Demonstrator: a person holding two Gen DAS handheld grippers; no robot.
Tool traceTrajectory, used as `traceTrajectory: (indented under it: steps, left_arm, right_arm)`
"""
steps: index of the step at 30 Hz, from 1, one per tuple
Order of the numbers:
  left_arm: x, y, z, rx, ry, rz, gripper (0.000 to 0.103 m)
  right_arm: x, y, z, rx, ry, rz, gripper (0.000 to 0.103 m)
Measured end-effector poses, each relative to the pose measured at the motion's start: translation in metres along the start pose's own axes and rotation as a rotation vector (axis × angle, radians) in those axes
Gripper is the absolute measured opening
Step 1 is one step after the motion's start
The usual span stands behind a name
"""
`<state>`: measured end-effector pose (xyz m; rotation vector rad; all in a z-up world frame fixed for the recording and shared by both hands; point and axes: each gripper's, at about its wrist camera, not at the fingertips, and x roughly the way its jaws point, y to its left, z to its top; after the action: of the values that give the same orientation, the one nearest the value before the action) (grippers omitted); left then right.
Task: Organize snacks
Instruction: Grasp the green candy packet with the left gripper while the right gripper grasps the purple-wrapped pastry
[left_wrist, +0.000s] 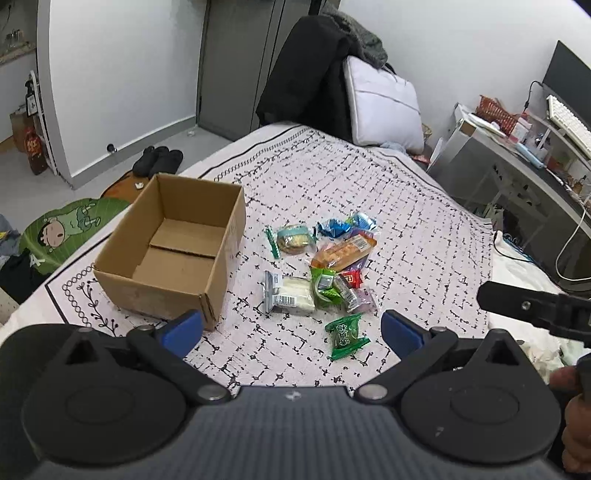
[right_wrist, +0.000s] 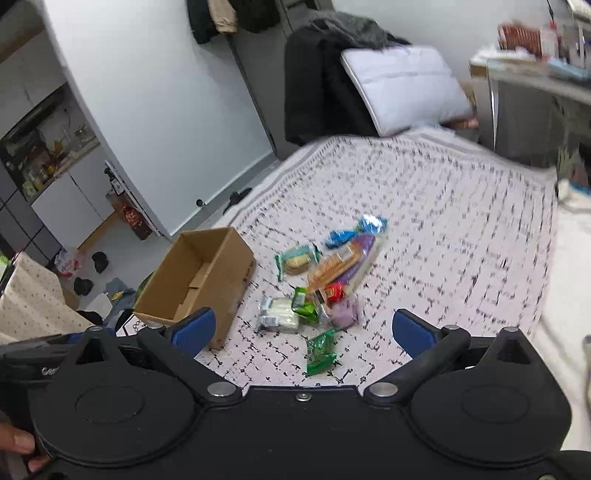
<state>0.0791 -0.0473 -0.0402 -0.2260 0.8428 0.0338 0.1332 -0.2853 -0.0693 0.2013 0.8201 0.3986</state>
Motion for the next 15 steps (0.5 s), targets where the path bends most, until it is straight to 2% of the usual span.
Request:
traceTrajectory:
  steps: [5,7,12,15]
  left_arm:
    - [0.022,-0.001,0.002,-0.021,0.028,0.001,0.102]
    - [0.032,-0.001,0.002,-0.029,0.041,0.002,0.101]
    - [0.057,-0.007,0.001,-0.036,0.060,0.004,0.100]
    - [0.073,-0.012,0.000,-0.040,0.081,-0.010,0.098]
  right_arm:
    - [0.021,-0.016,0.000,0.048,0.023,0.028,0.101]
    - [0.029,-0.024,-0.001,0.078,0.038,0.037,0.096]
    - [0.045,-0.049,-0.001,0.177,0.077,0.058,0.094]
    - [0.055,-0.060,-0.001,0.220,0.097,0.069,0.087]
